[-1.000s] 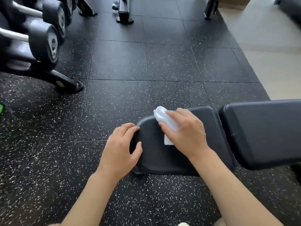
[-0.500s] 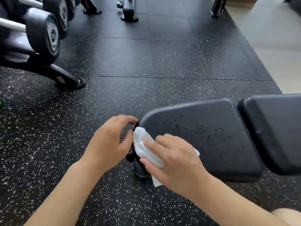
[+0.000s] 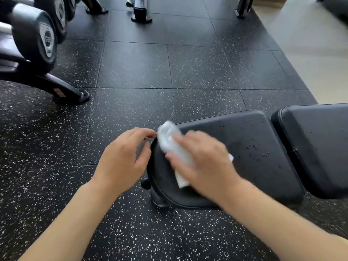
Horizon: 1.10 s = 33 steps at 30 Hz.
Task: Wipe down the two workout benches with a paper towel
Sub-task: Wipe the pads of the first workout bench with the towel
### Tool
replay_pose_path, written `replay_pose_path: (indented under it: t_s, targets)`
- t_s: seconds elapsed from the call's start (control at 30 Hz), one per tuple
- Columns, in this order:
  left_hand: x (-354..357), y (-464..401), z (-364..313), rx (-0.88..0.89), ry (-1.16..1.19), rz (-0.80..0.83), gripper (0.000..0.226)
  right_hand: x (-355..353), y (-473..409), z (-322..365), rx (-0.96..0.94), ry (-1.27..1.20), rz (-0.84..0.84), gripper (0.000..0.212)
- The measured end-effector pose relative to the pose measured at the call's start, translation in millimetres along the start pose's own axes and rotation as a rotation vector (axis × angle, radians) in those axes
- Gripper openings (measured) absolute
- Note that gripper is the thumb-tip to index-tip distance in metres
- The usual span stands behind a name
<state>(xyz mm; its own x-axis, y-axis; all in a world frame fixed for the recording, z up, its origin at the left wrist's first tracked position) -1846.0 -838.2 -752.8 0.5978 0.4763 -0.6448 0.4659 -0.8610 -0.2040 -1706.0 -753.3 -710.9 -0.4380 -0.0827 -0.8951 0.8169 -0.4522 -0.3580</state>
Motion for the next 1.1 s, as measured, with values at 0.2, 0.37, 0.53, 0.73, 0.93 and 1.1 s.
replay_pose_path:
  t_s: [0.2, 0.37, 0.53, 0.73, 0.93, 1.1]
  targets:
    - [3, -6, -7, 0.037, 0.068, -0.027, 0.029, -1, 27, 8, -0.153, 0.009, 0.024, 0.030]
    - [20, -7, -17, 0.045, 0.059, 0.051, 0.034, -35, -13, -120, 0.363, 0.130, -0.096, 0.026]
    - [17, -6, -8, 0.021, 0.064, 0.059, 0.038, -12, -9, -35, 0.140, 0.177, -0.035, 0.026]
    - [13, -7, -4, -0.002, 0.137, 0.033, 0.040, -2, 26, 19, -0.098, 0.017, 0.028, 0.034]
    - [32, -7, -23, 0.068, 0.074, 0.097, 0.040, -51, 11, -114, 0.355, 0.171, -0.103, 0.020]
    - [35, -17, -28, 0.080, 0.106, 0.099, 0.041, -21, 39, -16, 0.109, 0.105, -0.052, 0.030]
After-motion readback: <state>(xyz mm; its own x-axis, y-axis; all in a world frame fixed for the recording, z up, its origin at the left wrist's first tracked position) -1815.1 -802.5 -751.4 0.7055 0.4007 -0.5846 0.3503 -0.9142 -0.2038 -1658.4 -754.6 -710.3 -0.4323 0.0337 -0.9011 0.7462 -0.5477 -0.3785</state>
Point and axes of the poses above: each hand's wrist, its own y-axis away from the middle knuckle, its own x-axis out of the palm, z = x × y, the point moved 10 cm from there along -y, towards the middle knuckle, and after that the axes turned 6 degrees about y, right-handed, at the moved point
